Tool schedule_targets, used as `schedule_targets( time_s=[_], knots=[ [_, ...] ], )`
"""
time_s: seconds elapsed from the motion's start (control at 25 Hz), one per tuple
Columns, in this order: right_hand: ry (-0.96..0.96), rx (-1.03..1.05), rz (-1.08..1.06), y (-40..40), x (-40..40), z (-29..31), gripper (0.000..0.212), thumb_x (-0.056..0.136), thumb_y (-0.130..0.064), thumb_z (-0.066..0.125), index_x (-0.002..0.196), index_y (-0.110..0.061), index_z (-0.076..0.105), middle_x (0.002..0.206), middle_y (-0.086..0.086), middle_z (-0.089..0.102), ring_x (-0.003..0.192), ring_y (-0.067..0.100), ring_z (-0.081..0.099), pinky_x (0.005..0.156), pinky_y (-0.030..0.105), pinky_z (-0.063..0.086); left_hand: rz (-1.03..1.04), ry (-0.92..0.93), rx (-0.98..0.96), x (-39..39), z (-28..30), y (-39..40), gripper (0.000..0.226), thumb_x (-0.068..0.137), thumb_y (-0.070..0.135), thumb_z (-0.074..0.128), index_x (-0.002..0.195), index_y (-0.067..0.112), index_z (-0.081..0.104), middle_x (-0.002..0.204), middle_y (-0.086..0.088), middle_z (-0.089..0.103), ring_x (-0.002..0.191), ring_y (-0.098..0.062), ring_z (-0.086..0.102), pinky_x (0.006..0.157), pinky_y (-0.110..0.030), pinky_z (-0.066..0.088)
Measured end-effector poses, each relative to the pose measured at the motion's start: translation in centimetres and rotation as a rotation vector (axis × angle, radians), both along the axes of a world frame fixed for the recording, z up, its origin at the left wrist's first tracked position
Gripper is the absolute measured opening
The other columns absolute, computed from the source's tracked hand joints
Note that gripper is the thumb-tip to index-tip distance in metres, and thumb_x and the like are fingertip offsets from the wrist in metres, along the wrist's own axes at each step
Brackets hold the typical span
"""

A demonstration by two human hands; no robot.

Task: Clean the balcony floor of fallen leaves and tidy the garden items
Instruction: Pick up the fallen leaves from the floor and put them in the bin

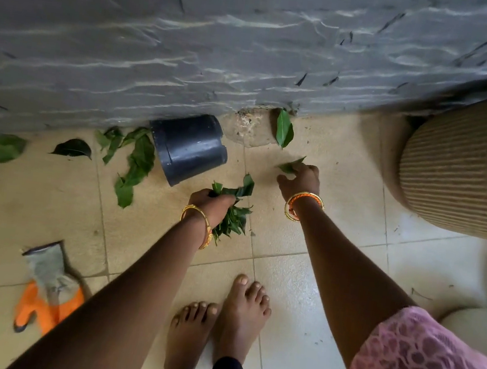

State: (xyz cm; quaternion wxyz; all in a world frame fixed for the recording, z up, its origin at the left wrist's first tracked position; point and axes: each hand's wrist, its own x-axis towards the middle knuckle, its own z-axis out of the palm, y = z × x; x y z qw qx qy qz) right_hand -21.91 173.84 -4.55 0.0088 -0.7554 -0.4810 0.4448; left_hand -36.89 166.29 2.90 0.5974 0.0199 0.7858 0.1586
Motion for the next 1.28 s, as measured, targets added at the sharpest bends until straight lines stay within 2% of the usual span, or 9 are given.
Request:
schedule_targets(
  time_s=[0.16,0.36,0.52,0.6,0.72,0.88,1.0,1.12,1.28],
  knots=[
    [-0.032,0.285,-0.114,0.5,0.2,0.4,0.040,0.078,-0.032,0.074,0.105,-0.004,0.068,0.115,0.009,0.059,0.101,0.021,0.059,0.084,0.018,0.041,0.010,0.012,0.012,-0.3,-0.5,-0.4,0.014,0.088,0.022,0.062,0.095,0.012,0.054,0.081,-0.002,0.054,0.079,-0.019,0.052,0.075,-0.032,0.040],
    [-0.247,0.325,0.135,4.2,-2.4,-1.6,0.061,0.078,-0.046,0.069,0.119,-0.002,0.056,0.125,0.015,0.043,0.112,0.028,0.046,0.095,0.034,0.045,0.046,-0.015,-0.008,-0.7,-2.6,0.4,0.016,0.086,0.024,0.061,0.095,0.012,0.053,0.088,-0.007,0.058,0.086,-0.024,0.058,0.080,-0.036,0.048],
    [-0.363,0.383,0.274,6.1,-4.4,-3.8,0.030,0.092,-0.012,0.056,0.119,-0.002,0.058,0.122,0.016,0.053,0.114,0.032,0.047,0.093,0.037,0.047,-0.081,-0.061,-0.018,-1.3,-4.1,1.2,0.012,0.086,0.025,0.058,0.086,0.013,0.055,0.091,-0.011,0.060,0.089,-0.027,0.059,0.082,-0.038,0.048],
    [-0.308,0.385,0.245,6.0,-4.2,-3.9,0.019,0.091,-0.008,0.057,0.108,-0.002,0.065,0.108,0.016,0.061,0.102,0.030,0.055,0.081,0.033,0.048,-0.095,-0.069,-0.019,-1.7,-4.3,1.1,0.014,0.085,0.026,0.058,0.088,0.012,0.058,0.095,-0.014,0.062,0.094,-0.030,0.061,0.086,-0.040,0.049],
    [-0.198,0.367,0.230,4.3,-3.0,-2.1,0.024,0.088,-0.023,0.065,0.089,0.000,0.068,0.083,0.013,0.061,0.076,0.026,0.057,0.062,0.029,0.042,-0.027,-0.031,-0.019,-1.6,-3.3,0.5,0.014,0.085,0.025,0.060,0.086,0.011,0.058,0.094,-0.013,0.062,0.094,-0.030,0.060,0.083,-0.039,0.049],
    [-0.025,0.319,0.219,-2.0,-1.3,2.4,0.013,0.081,-0.016,0.072,0.082,-0.004,0.070,0.081,0.011,0.068,0.070,0.019,0.060,0.068,0.030,0.053,-0.115,0.067,0.077,-0.5,-0.1,-1.4,0.026,0.086,0.029,0.067,0.102,0.012,0.058,0.091,-0.004,0.056,0.082,-0.020,0.054,0.068,-0.026,0.043],
    [0.067,0.264,0.284,-8.2,-0.9,6.2,0.007,0.078,-0.002,0.069,0.078,-0.009,0.068,0.077,0.007,0.071,0.068,0.018,0.065,0.068,0.026,0.054,-0.287,0.138,0.174,-0.1,2.4,-3.7,0.041,0.079,0.038,0.074,0.110,0.018,0.056,0.098,-0.001,0.056,0.090,-0.020,0.054,0.073,-0.027,0.044],
    [0.268,0.064,0.020,-12.8,-2.1,10.5,0.021,0.077,0.008,0.064,0.081,-0.012,0.058,0.072,0.004,0.068,0.063,0.014,0.065,0.052,0.011,0.047,-0.422,0.024,0.106,0.0,4.6,-6.0,0.042,0.075,0.051,0.073,0.096,0.017,0.061,0.090,-0.002,0.061,0.084,-0.020,0.057,0.070,-0.026,0.044],
    [0.565,-0.276,-0.393,-15.8,-4.0,14.3,0.031,0.078,0.018,0.057,0.095,-0.007,0.055,0.073,0.010,0.065,0.063,0.014,0.064,0.054,0.020,0.053,-0.301,-0.075,-0.013,-0.9,7.2,-8.7,0.037,0.076,0.047,0.073,0.089,0.013,0.064,0.081,-0.002,0.064,0.069,-0.010,0.056,0.054,-0.022,0.040]
  ],
)
